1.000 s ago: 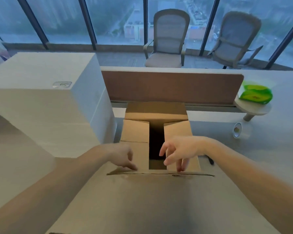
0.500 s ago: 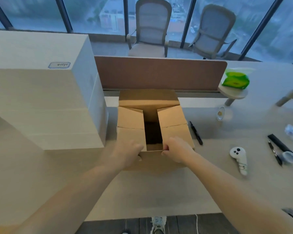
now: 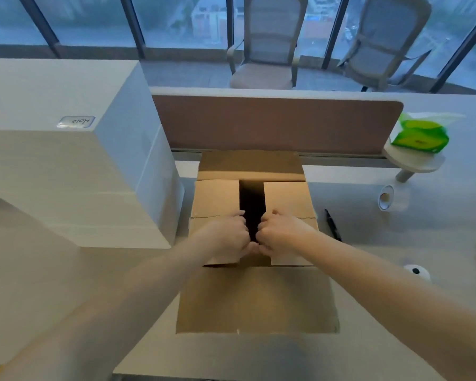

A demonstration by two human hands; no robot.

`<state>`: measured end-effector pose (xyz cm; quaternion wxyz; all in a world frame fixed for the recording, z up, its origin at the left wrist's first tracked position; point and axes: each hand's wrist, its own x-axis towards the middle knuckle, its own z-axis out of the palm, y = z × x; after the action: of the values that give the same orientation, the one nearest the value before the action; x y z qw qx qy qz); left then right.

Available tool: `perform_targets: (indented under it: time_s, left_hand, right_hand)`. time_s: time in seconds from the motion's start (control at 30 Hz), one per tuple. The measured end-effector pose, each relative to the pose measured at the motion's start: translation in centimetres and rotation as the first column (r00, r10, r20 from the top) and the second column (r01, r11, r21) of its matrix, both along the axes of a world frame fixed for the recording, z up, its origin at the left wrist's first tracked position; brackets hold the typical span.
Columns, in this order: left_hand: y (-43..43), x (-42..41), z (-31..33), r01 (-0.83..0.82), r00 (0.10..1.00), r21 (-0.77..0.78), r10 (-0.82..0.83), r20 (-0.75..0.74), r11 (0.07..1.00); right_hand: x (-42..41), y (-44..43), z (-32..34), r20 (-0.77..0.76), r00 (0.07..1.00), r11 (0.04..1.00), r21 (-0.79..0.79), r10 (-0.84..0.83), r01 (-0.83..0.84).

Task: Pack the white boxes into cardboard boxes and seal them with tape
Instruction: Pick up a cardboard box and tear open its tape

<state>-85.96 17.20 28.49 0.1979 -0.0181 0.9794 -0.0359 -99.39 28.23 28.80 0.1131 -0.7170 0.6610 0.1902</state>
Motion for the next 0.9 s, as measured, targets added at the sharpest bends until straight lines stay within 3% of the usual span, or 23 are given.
perform_targets:
  time_s: [0.1, 0.23, 0.3, 0.43, 0.6, 0.8, 0.9]
  left_hand:
    - [-1.2, 0.4, 4.1, -0.087, 0.994, -0.023, 0.086, -0.068, 0.996]
    - [-3.6, 2.2, 7.7, -0.372, 0.926, -0.121, 0.359, -0.117, 0.920]
    - [-4.5, 3.6, 7.8, -0.482, 0.876, -0.158, 0.472, -0.096, 0.862]
    - [-4.4, 5.9, 3.7, -0.601, 0.797, -0.202, 0.599, -0.080, 0.773]
    - [-2.3, 5.6, -1.6, -0.681, 0.732, -0.161, 0.670, -0.123, 0.714]
    - [-2.8, 3.8, -4.5, -0.681, 0.732, -0.230, 0.659, -0.173, 0.695]
    - [-3.5, 2.0, -5.6, -0.710, 0.702, -0.147, 0.678, -0.216, 0.688]
  right_hand:
    - [0.2, -0.4, 4.1, -0.027, 0.999, 0.999, -0.019, 0.045, -0.046]
    - [-2.0, 0.4, 8.3, -0.082, 0.968, 0.971, -0.056, -0.235, 0.231]
    - [-3.6, 1.2, 8.4, -0.142, 0.882, 0.894, -0.052, -0.449, 0.446]
    - [-5.5, 3.3, 5.6, -0.230, 0.660, 0.689, -0.070, -0.715, 0.722]
    - [-5.7, 4.7, -0.4, -0.168, 0.418, 0.436, -0.089, -0.893, 0.896]
    - [-7.3, 5.0, -3.8, -0.074, 0.428, 0.434, -0.093, -0.901, 0.896]
    - [-9.4, 4.5, -3.6, -0.037, 0.404, 0.405, -0.071, -0.914, 0.911]
